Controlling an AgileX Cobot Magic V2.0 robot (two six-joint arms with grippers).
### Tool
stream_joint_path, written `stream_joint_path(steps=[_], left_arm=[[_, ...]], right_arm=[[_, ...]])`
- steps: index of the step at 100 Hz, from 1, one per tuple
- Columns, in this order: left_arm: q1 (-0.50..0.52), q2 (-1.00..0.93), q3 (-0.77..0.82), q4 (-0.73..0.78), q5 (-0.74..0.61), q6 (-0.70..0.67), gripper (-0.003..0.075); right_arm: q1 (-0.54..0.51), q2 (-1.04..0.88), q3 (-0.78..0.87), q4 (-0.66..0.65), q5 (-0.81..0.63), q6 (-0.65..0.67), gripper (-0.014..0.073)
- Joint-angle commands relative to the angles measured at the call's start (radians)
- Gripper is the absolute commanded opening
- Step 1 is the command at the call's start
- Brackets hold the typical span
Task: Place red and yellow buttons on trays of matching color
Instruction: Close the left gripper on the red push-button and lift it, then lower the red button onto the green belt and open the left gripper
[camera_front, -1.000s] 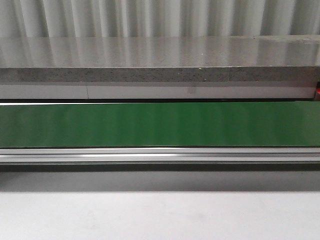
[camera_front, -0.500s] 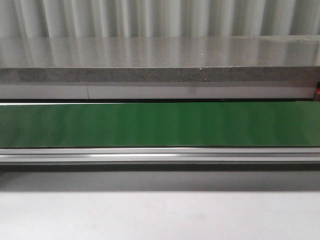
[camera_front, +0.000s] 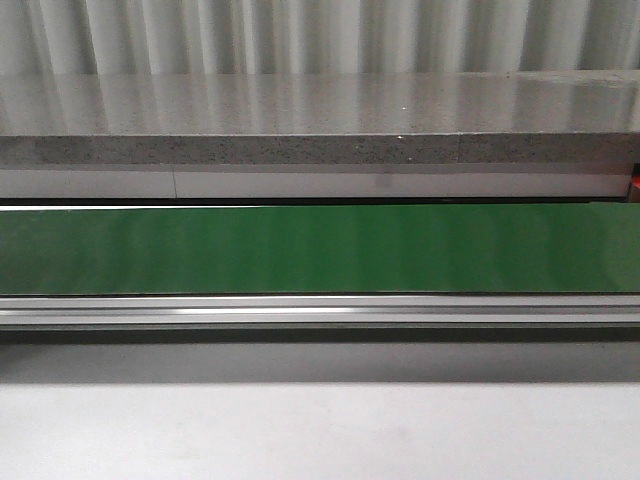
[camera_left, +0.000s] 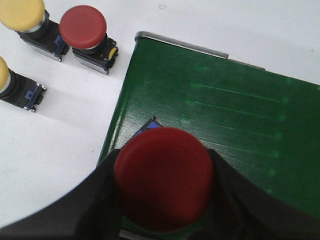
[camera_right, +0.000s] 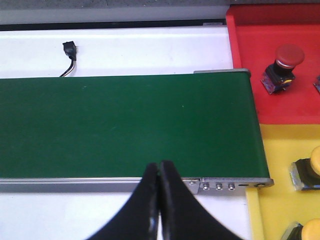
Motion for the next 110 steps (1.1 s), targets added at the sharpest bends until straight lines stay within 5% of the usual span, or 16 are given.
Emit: stream_joint_path(steps=[1,37,71,110], left_arm=[[-0.007,-0.004,-0.027,-0.008,-0.039,0.004,-0.0020],[-0.007,0.048,-0.027,-0.033,-0.041,0.004,0.0020],[-0.007,0.048,-0.027,-0.114,-0.021,0.110,0.0602],[-0.046,-0.027,-0.086,-0.134,0.047,0.169,0.0608]], right_arm=[[0.003,-0.004,-0.025,0.006,-0.060,-0.009,-0.0067],[0.003,-0.004,-0.025,0.006,-0.061,-0.009,-0.0067],[0.003,-0.004,-0.025,0.006,-0.061,-0.009,-0.0067],[0.003,-0.004,-0.025,0.006,-0.061,-0.009,-0.0067]])
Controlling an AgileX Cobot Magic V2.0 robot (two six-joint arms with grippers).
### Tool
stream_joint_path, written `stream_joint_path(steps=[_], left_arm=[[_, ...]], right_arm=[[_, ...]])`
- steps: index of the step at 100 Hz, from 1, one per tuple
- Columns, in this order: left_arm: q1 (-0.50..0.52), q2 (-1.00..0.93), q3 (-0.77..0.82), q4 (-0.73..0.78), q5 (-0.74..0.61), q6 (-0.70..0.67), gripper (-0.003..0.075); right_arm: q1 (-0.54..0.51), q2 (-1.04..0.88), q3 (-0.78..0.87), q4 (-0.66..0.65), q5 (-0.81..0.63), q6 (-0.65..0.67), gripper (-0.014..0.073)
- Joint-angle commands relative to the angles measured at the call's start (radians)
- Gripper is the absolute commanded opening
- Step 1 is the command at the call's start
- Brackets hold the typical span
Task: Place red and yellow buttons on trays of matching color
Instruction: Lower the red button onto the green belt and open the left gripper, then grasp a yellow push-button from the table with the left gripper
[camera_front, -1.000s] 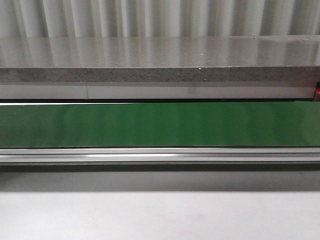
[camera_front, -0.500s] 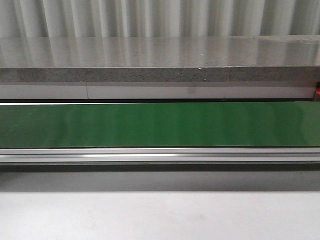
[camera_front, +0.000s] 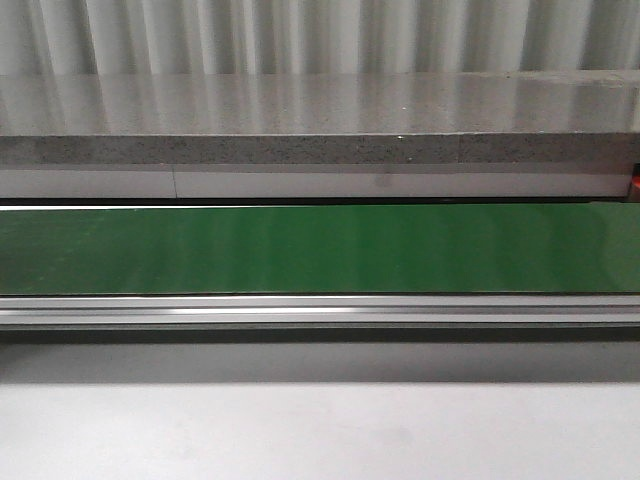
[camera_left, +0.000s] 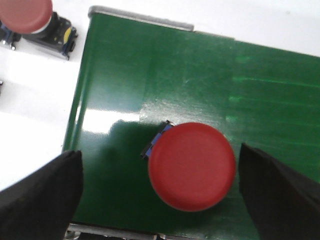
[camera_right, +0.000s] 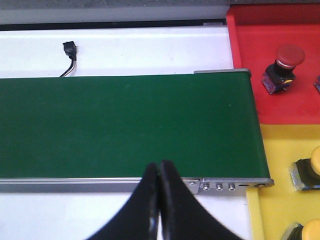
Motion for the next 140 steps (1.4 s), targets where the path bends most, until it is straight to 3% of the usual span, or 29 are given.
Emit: stream_joint_path(steps=[1,27,57,86,140], left_arm=[[-0.016,-0.071,-0.044,-0.011,-0.019,0.011,0.0608],[-0.001,-0.145,-0.066,-0.007,-0.016,0.020,0.0608],[0.173,-0.130,-0.054,-0.014,-0.044,0.020,0.0608],[0.329,0.023,-0.054,-0.018,-0.069,0.020,0.0608],[0.429,0.258,-0.155,-0.038,-0.144,0.020,0.0608]], right_arm=[[0.003,-0.004,-0.025,0.006,-0.061,-0.009,-0.0067],[0.003,-0.004,-0.025,0.006,-0.061,-0.009,-0.0067],[0.003,-0.004,-0.025,0.006,-0.061,-0.009,-0.0067],[0.003,-0.004,-0.025,0.006,-0.061,-0.009,-0.0067],[0.003,-0.004,-0.025,0.006,-0.061,-0.009,-0.0067]])
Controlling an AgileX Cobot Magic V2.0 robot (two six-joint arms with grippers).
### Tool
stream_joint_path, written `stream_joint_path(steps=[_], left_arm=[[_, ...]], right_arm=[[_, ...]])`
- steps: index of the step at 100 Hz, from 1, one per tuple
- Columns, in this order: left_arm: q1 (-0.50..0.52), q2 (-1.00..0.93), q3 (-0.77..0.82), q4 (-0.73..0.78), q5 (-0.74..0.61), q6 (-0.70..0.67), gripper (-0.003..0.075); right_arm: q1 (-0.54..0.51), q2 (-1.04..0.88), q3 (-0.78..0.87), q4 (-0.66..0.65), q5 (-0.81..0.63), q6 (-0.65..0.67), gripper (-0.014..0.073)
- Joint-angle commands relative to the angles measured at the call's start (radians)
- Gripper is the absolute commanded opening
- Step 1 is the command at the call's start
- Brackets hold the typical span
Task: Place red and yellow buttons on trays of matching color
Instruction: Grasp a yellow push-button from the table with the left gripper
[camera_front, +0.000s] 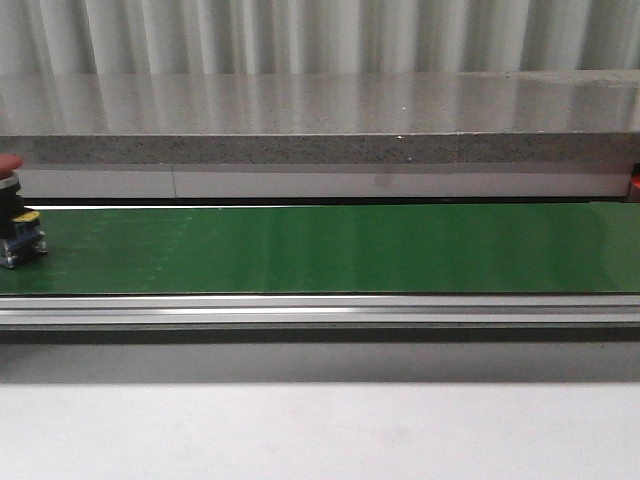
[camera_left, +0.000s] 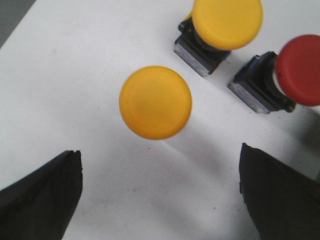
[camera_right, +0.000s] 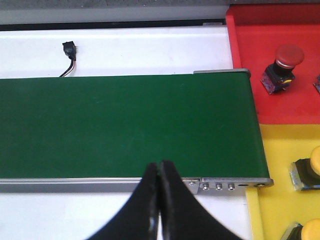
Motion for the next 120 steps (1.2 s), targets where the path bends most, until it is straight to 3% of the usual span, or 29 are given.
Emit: stream_joint_path(steps=[1,56,63,82,98,109,120], left_arm=[[0.012,-0.006,-0.057,-0.011,-0.042,0.002,0.0608],[0.016,0.132,-0.162,-0.009,-0.041,0.002,0.0596],[0.016,0.132,-0.162,-0.009,-0.041,0.002,0.0536],[0.016,0.121,-0.162,-0.011,-0.042,0.002,0.0241],[0.016,0.054,-0.162,-0.014,-0.021,0.002,0.0050],[0.016,-0.026,-0.162,-0.014,-0.004,0.002,-0.0021],[0.007,-0.117,-0.162,-0.018,0.016,0.002,-0.0020]], right_arm=[[0.003,-0.004,-0.025,0.006,-0.061,-0.009,-0.0067],[0.003,-0.004,-0.025,0.006,-0.061,-0.009,-0.0067],[0.003,-0.004,-0.025,0.006,-0.061,-0.009,-0.0067],[0.003,-0.004,-0.025,0.006,-0.061,-0.009,-0.0067],[0.003,-0.004,-0.025,0.006,-0.061,-0.009,-0.0067],[0.003,-0.004,-0.025,0.006,-0.061,-0.009,-0.0067],[0.003,-0.004,-0.025,0.006,-0.061,-0.009,-0.0067]])
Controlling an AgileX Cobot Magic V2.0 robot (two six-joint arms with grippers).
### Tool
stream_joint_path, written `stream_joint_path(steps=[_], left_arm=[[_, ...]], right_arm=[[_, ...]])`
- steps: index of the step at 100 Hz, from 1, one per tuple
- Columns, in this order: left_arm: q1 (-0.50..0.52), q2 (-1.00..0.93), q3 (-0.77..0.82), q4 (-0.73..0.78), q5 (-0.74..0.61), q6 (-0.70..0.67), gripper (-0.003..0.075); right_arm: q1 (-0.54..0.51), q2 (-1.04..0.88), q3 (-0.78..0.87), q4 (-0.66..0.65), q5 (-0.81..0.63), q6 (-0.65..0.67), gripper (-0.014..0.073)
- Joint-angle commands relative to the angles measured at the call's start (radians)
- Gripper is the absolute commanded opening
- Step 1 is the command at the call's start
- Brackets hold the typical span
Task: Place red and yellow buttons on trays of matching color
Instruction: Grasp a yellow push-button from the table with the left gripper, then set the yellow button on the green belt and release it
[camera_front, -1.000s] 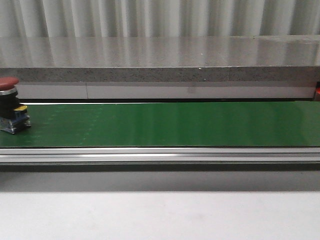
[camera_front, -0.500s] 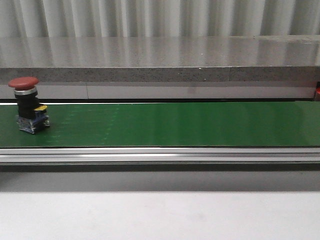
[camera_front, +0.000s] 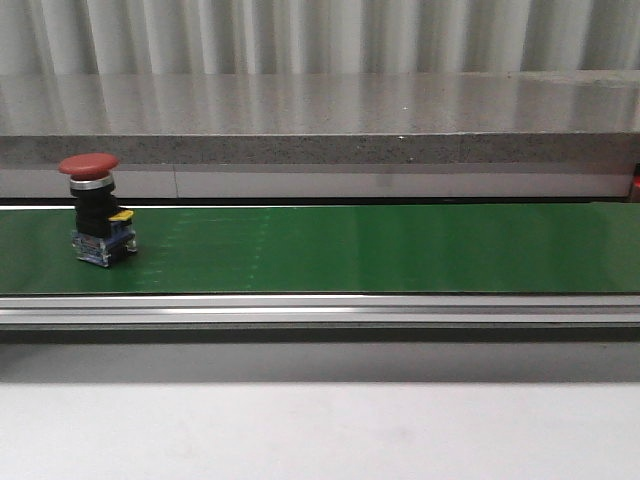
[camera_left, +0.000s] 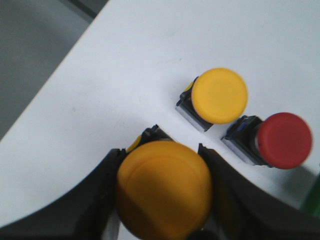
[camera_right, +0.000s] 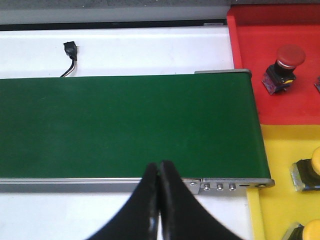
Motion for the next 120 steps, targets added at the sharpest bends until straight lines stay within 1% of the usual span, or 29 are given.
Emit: stream_joint_path(steps=[1,17,39,67,89,120], left_arm=[[-0.010,-0.127,-0.030,-0.018,-0.012,-0.001,-0.0020],[-0.069,-0.239,-0.030,-0.018,0.035,0.015,-0.0020],[-0.209,-0.298,-0.005,-0.018,0.109,0.057,-0.0020],[-0.337,-0.274,0.091,-0.018,0.050,0.058,-0.0020],[-0.367,-0.218,0.097,-0.024,0.042,0.058,-0.0020],[-0.367,-0.170,0.097,-0.029,0.102,0.058,-0.0012]], right_arm=[[0.003,-0.004,-0.025,0.006,-0.061,-0.009,-0.0067],[0.003,-0.004,-0.025,0.006,-0.060,-0.009,-0.0067],[0.003,-0.004,-0.025,0.006,-0.060,-0.009,-0.0067],[0.003,-0.004,-0.025,0.006,-0.061,-0.009,-0.0067],[0.003,-0.004,-0.025,0.006,-0.061,-0.009,-0.0067],[0.003,-0.004,-0.025,0.006,-0.061,-0.009,-0.0067]])
